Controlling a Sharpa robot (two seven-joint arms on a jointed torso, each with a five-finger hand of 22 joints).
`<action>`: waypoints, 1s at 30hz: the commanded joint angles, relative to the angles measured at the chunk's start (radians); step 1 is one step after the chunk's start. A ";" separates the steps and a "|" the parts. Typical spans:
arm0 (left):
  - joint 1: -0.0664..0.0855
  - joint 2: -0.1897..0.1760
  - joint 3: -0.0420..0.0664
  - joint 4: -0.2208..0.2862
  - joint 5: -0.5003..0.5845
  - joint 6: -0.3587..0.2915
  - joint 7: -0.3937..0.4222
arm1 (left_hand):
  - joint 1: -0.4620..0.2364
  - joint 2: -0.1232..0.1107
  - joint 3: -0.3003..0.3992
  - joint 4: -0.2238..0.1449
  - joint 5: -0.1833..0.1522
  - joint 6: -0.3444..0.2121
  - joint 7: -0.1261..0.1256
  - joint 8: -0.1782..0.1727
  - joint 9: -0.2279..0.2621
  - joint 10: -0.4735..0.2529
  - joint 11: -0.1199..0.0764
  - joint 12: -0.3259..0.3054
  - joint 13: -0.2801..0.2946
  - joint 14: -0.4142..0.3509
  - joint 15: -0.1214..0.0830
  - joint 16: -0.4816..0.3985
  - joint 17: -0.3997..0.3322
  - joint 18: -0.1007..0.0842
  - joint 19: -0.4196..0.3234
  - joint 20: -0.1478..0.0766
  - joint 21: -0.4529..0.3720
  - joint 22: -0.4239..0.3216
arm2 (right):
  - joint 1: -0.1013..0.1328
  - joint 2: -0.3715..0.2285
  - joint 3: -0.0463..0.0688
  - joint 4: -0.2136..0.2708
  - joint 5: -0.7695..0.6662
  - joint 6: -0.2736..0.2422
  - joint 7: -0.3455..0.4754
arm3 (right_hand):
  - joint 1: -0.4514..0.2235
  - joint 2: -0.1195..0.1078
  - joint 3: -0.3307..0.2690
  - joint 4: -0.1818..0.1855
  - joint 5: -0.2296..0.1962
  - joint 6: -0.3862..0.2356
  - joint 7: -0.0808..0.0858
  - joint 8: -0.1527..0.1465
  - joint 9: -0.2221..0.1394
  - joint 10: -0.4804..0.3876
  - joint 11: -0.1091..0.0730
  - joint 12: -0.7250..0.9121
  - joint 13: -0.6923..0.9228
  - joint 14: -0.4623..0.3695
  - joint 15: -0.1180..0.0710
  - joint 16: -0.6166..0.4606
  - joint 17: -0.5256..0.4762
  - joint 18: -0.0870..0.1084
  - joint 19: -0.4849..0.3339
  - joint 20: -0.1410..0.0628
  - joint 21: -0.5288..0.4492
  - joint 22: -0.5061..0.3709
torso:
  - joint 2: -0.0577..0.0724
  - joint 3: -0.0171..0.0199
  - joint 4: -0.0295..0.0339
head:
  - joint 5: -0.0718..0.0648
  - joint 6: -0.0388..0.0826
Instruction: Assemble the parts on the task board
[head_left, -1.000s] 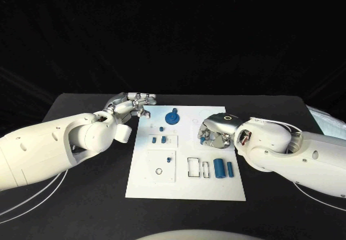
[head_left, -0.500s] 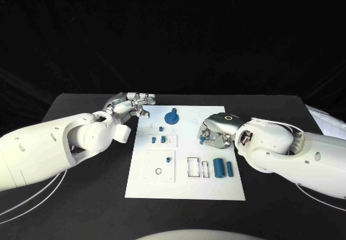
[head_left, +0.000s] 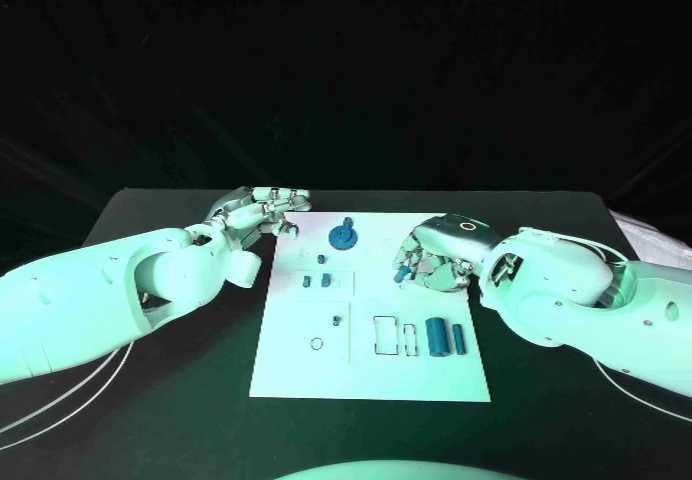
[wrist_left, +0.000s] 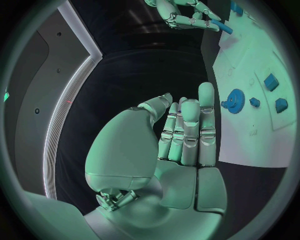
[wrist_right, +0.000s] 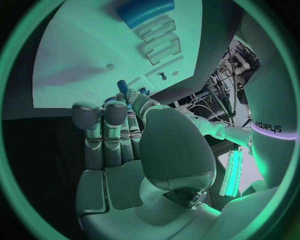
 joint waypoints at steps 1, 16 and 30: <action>-0.001 0.001 0.000 0.001 -0.004 0.022 0.004 | 0.005 0.006 0.001 -0.004 0.004 -0.008 0.002 0.004 0.000 -0.007 0.001 0.004 0.002 -0.007 0.000 -0.002 -0.001 0.012 0.004 0.003 -0.005 -0.001 | 0.001 0.005 0.001 0.021 0.059 -0.026 0.020 | -0.009 -0.001 0.008 -0.001 0.000 0.003 0.009 0.003 0.019 -0.001 0.008 -0.007 -0.002 0.010 -0.005 0.004 0.000 -0.011 -0.001 0.002 0.006 -0.001 | 0.001 -0.0007 0.0018 | 0.005 -0.003; -0.002 0.007 0.001 0.001 -0.004 0.026 0.004 | 0.006 0.006 0.001 -0.005 0.004 -0.008 0.002 0.004 -0.001 -0.008 0.001 0.004 0.002 -0.008 0.000 -0.003 -0.003 0.012 0.005 0.003 -0.006 -0.002 | -0.056 0.148 -0.002 0.017 0.082 -0.029 0.084 | -0.012 -0.001 0.017 -0.003 0.005 -0.005 0.016 -0.003 0.019 -0.005 0.012 -0.020 -0.003 0.010 -0.002 0.011 0.006 -0.011 -0.003 0.004 0.008 0.000 | 0.000 -0.0022 0.0001 | 0.030 -0.016; -0.002 0.011 0.001 0.001 -0.004 0.028 0.003 | 0.007 0.006 0.002 -0.006 0.005 -0.008 0.002 0.004 -0.001 -0.009 0.001 0.005 0.002 -0.008 0.000 -0.003 -0.003 0.012 0.005 0.003 -0.006 -0.002 | -0.133 0.249 -0.009 -0.065 0.069 -0.011 0.118 | -0.012 0.000 0.021 -0.005 0.009 -0.007 0.018 -0.006 0.019 -0.005 0.014 -0.025 -0.003 0.010 -0.001 0.011 0.005 -0.010 -0.004 0.004 0.007 -0.002 | 0.001 -0.0013 0.0002 | 0.042 -0.022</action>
